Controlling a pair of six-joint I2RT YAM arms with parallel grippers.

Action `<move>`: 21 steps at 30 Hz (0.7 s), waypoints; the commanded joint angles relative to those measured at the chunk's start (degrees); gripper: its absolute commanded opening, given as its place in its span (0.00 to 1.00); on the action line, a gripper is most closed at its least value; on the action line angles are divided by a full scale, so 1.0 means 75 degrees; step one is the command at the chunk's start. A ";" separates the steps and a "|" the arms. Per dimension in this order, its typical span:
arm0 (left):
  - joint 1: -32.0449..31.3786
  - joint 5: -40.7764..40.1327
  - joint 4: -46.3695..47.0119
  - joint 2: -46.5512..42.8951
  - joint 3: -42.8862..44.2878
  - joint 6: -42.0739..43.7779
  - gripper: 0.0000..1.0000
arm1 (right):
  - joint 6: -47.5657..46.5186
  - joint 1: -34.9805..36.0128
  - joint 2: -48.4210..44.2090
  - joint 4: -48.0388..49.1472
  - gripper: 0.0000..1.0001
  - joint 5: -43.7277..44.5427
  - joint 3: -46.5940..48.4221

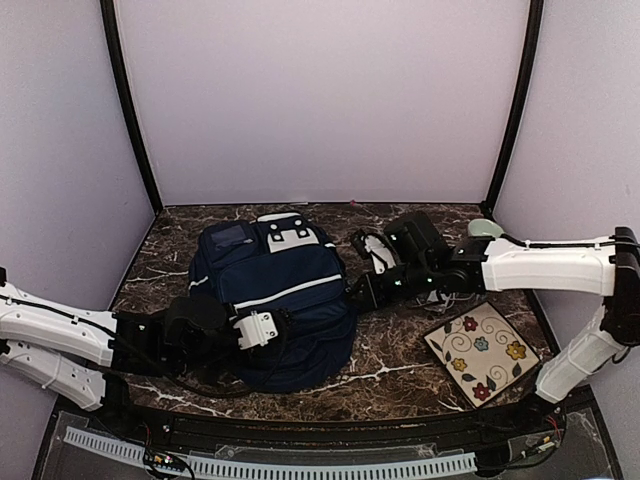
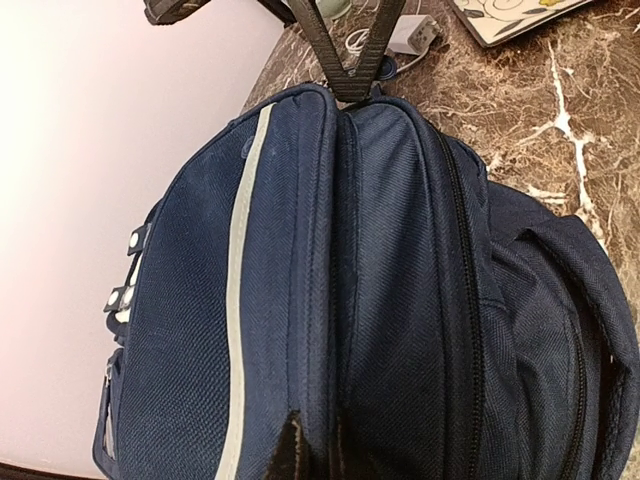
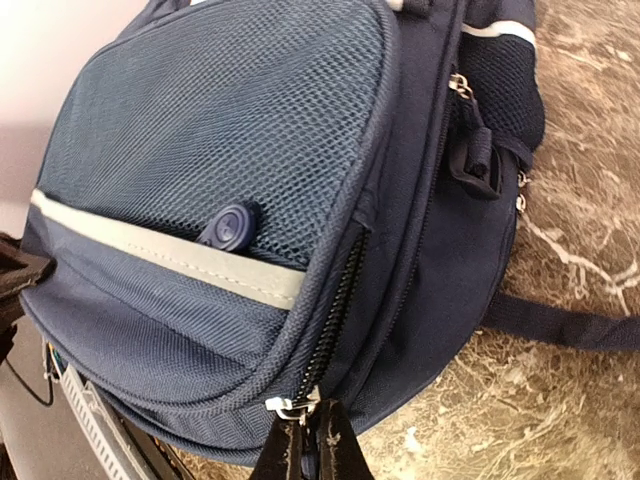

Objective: Pack the student bag
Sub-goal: Zip the upper front pocket of the student bag, then hold the upper front pocket of the student bag.

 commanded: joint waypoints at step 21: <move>-0.0088 0.2394 -0.0608 -0.1305 0.0169 -0.0069 0.65 | 0.0257 0.1806 0.2649 0.3890 0.00 -0.2811 0.0841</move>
